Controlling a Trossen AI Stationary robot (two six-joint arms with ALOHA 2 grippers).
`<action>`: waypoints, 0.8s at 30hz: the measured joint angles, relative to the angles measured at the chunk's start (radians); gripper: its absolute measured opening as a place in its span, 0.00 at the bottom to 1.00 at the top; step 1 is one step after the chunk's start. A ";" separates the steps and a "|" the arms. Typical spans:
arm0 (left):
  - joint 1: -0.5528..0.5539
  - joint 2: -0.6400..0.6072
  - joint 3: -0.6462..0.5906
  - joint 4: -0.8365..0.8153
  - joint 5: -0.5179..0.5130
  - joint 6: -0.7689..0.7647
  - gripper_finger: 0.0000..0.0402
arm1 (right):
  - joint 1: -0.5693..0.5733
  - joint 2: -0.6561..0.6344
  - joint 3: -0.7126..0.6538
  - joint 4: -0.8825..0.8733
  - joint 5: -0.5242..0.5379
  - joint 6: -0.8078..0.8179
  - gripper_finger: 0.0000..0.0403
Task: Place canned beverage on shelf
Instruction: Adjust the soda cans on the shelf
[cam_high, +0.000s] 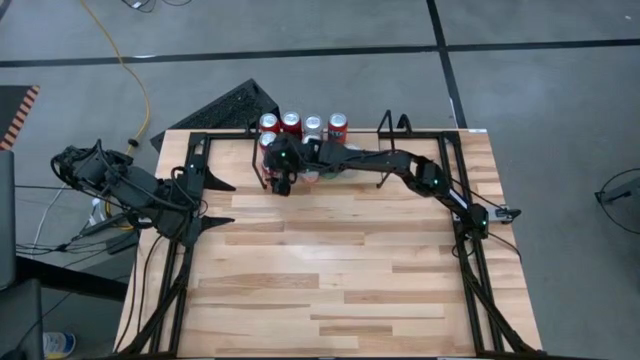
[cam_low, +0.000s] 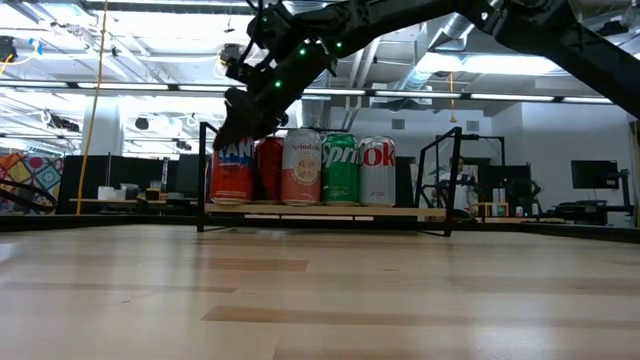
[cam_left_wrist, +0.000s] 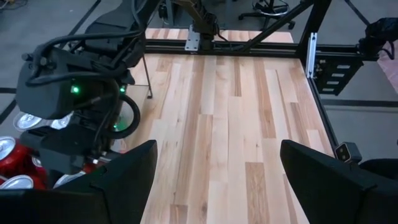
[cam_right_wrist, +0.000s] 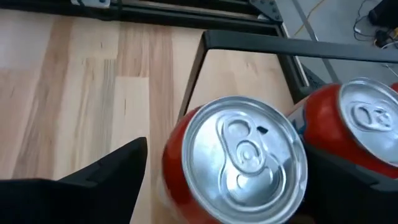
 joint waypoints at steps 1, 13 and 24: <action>0.000 0.000 0.000 0.000 0.000 0.000 0.81 | 0.002 0.001 0.000 0.002 0.004 0.000 0.90; 0.000 0.000 0.000 0.000 0.000 -0.007 0.81 | 0.025 0.002 0.002 -0.006 0.108 0.025 0.64; 0.000 0.000 0.000 -0.002 0.000 -0.015 0.81 | 0.045 -0.199 -0.002 -0.112 0.108 0.024 0.64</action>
